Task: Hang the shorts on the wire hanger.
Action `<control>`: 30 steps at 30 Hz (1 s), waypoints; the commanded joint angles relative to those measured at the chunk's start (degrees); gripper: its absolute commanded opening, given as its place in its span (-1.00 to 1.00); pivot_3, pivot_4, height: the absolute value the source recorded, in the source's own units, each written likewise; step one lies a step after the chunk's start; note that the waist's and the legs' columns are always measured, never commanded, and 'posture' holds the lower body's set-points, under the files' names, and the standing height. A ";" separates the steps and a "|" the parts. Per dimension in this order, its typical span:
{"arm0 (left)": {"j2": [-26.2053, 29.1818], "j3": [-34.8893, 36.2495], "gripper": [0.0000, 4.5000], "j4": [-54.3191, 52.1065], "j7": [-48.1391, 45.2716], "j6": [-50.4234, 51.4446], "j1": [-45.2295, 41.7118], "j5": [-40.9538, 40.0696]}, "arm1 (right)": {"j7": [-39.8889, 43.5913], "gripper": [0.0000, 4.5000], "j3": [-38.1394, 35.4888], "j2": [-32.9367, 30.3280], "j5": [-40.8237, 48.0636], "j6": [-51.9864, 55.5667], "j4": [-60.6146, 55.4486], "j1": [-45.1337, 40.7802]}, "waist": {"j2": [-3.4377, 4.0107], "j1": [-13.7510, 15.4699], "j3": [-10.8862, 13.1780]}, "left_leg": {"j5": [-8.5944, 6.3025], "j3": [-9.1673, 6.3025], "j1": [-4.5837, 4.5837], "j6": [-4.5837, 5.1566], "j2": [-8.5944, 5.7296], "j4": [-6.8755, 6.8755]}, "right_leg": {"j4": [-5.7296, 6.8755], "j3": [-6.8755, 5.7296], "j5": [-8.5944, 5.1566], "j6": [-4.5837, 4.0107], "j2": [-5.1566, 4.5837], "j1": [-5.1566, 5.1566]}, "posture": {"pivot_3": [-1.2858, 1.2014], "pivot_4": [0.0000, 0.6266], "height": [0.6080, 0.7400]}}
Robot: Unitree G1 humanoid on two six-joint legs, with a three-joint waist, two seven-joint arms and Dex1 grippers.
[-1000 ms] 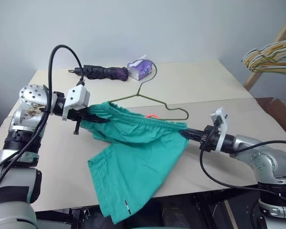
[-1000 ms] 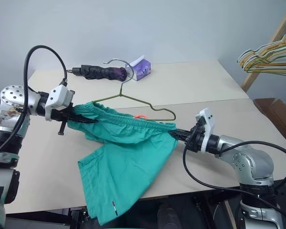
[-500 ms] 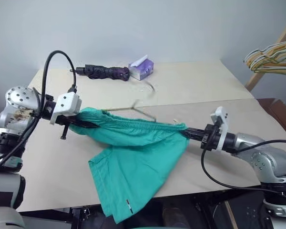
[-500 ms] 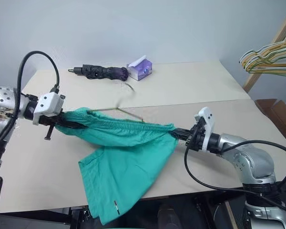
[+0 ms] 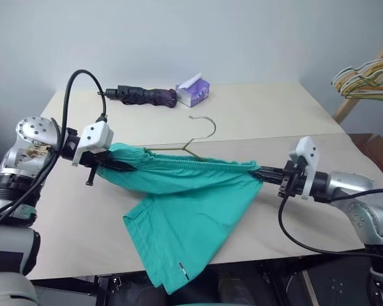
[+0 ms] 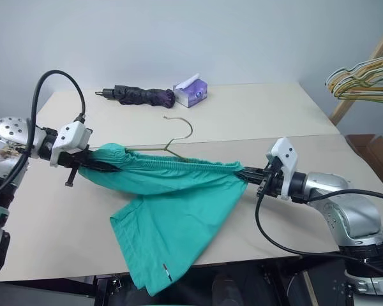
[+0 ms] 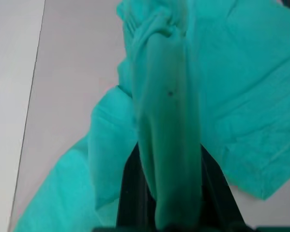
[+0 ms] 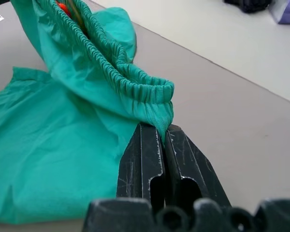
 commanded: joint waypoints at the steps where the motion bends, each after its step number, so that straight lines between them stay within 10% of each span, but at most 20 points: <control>1: -0.32 4.76 -1.00 -2.77 0.62 2.54 1.26 -1.19 | -1.96 -0.99 -4.79 -1.82 -1.70 -0.74 -0.01 -3.27 | 0.01 -0.13 0.00 | 0.00 -0.01 0.01 0.00 0.00 0.00 | 0.01 -0.01 0.00 0.00 0.00 0.00 | -0.06 -0.83 1.00; 6: -4.13 6.27 -1.00 -7.62 2.74 5.09 3.90 -0.56 | 1.75 -0.65 -4.66 -4.26 -0.21 0.31 -2.41 -7.16 | 0.01 -0.07 0.00 | 0.00 -0.01 -0.01 0.01 0.00 0.00 | 0.00 -0.01 0.00 0.00 0.00 -0.01 | -0.07 -0.86 1.00; 16: -9.35 8.59 -1.00 -6.97 6.58 4.04 3.10 1.41 | 7.58 0.92 -7.09 -8.34 2.83 2.03 -1.92 -11.53 | 0.01 -0.12 0.00 | 0.00 -0.01 -0.01 0.01 -0.01 0.00 | -0.01 -0.01 0.01 -0.01 -0.01 0.00 | -0.08 -0.90 1.00; 30: -13.46 10.56 -1.00 -7.63 7.89 2.05 0.35 2.00 | 24.73 0.98 22.26 -14.55 -14.73 11.30 13.21 -41.62 | 0.09 -3.27 -0.06 | 0.00 -0.03 -0.04 0.00 -0.01 0.00 | 0.04 -0.03 0.01 -0.02 -0.04 -0.11 | -0.07 -0.97 1.00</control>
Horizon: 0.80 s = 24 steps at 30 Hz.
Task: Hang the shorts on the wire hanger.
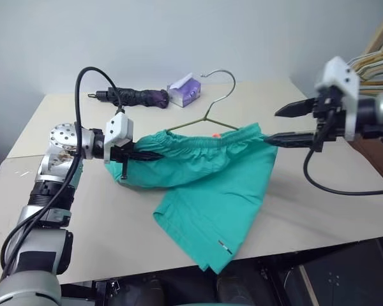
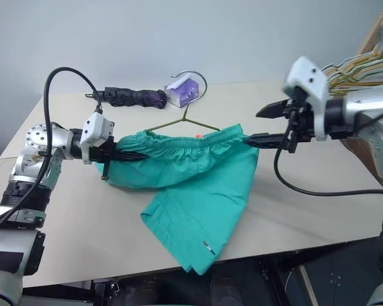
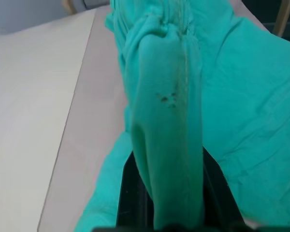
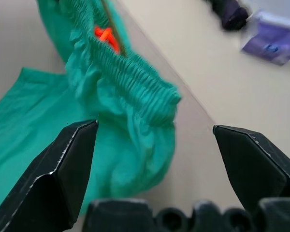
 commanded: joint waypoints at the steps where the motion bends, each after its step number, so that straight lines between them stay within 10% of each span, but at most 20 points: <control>1: -0.55 1.79 -1.00 -1.66 0.22 -0.90 -1.94 -0.49 | 3.40 0.98 5.89 2.25 -6.92 -1.36 4.71 -5.15 | 0.00 -0.38 0.00 | 0.00 -0.01 -0.03 0.00 0.00 0.00 | 0.00 0.00 0.00 0.00 0.00 -0.02 | -0.07 -0.97 1.00; 8: -1.66 1.96 -1.00 -2.92 0.72 -0.80 -1.68 -0.50 | 8.75 0.73 11.39 7.63 -13.92 -4.23 10.16 -9.86 | 0.01 -1.23 0.00 | 0.01 -0.06 -0.08 -0.01 -0.06 0.00 | 0.08 -0.02 0.00 0.00 -0.07 -0.12 | -0.04 -0.97 1.00; 19: -2.26 2.14 -1.00 -3.20 0.76 -0.62 -1.03 -0.93 | 11.42 -0.98 9.55 10.06 -15.27 -4.81 8.89 -9.20 | 0.02 -1.26 -0.01 | 0.01 -0.10 -0.08 -0.02 -0.12 0.01 | 0.13 -0.04 0.00 0.00 -0.13 -0.13 | -0.05 -0.95 1.00; 24: -2.87 2.04 -1.00 -1.17 0.25 -0.94 -2.60 -0.46 | 11.68 -0.99 7.57 9.47 -13.71 -3.10 6.75 -8.06 | 0.02 -1.29 -0.01 | 0.01 -0.11 -0.08 -0.02 -0.14 0.01 | 0.13 -0.05 0.00 0.00 -0.14 -0.12 | -0.06 -0.95 1.00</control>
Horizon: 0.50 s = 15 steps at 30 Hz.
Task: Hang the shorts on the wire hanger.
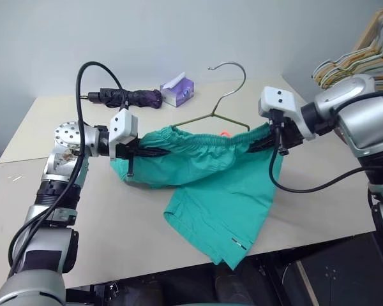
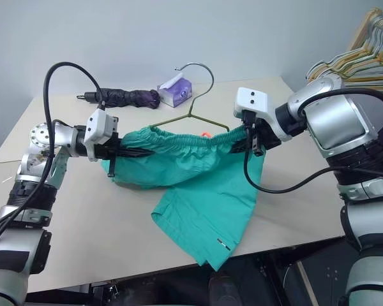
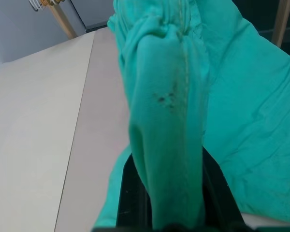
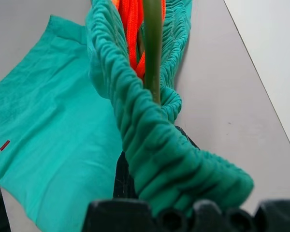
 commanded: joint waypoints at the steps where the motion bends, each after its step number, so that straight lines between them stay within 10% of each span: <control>1: -0.68 0.99 -1.00 0.51 -0.64 -0.48 -2.95 -0.41 | -0.09 -0.99 -4.54 -0.95 1.29 1.70 -2.16 -0.08 | 0.00 -0.02 0.00 | 0.00 0.00 0.00 0.00 0.00 0.00 | 0.00 0.00 0.00 0.00 0.00 0.00 | -0.06 -0.96 1.00; 4: -0.69 0.89 -1.00 1.83 -1.02 0.01 -4.15 -0.03 | -0.45 -0.99 -6.38 -1.61 2.53 3.64 -3.79 1.31 | 0.00 -0.02 0.00 | 0.00 -0.02 -0.02 -0.01 -0.02 0.00 | 0.01 -0.02 0.00 0.00 -0.01 -0.01 | -0.06 -0.95 1.00; 15: 0.24 3.82 0.66 8.68 2.06 0.54 -10.00 0.39 | -3.58 -1.00 -13.88 -5.40 8.26 11.97 -11.36 10.04 | 0.00 -0.32 0.00 | 0.00 -0.04 0.00 0.00 -0.02 0.00 | 0.00 -0.02 0.00 0.01 0.00 0.01 | -0.07 -0.91 1.00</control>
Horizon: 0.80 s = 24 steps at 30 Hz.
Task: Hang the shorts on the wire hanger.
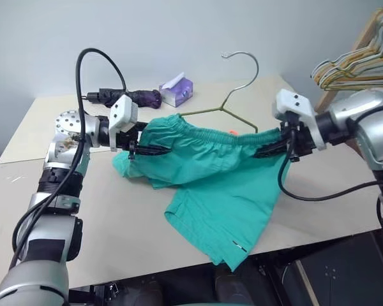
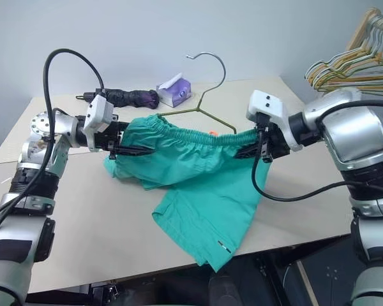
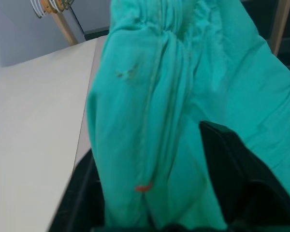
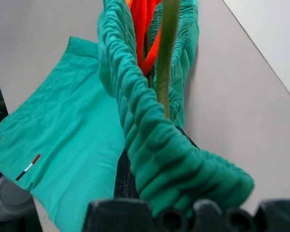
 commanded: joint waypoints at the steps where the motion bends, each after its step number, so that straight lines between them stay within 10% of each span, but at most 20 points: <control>1: 1.50 3.75 0.81 1.44 3.17 -1.02 -3.59 0.33 | -2.16 -1.00 -5.42 -1.62 3.02 3.71 -3.06 1.83 | 0.00 0.00 0.00 | 0.00 0.00 0.00 0.00 0.00 0.00 | 0.01 0.00 0.00 0.00 -0.01 0.00 | -0.07 -0.91 1.00; 11: 1.55 11.76 0.99 2.22 19.21 1.40 -6.59 -0.84 | -14.34 -1.00 -19.27 -1.41 11.21 15.78 -14.08 16.85 | -0.01 0.97 0.01 | 0.00 -0.05 0.01 0.00 -0.03 0.00 | 0.00 -0.02 0.00 0.01 -0.03 0.07 | -0.06 -0.86 1.00; 24: -9.04 16.83 0.99 -39.27 34.32 35.66 4.17 -27.59 | -48.33 -1.00 -40.47 17.57 5.94 40.42 -30.41 32.85 | -0.03 2.22 0.00 | 0.00 -0.10 0.10 0.00 -0.11 0.03 | -0.02 -0.01 0.01 0.07 -0.09 0.28 | -0.11 -0.84 1.00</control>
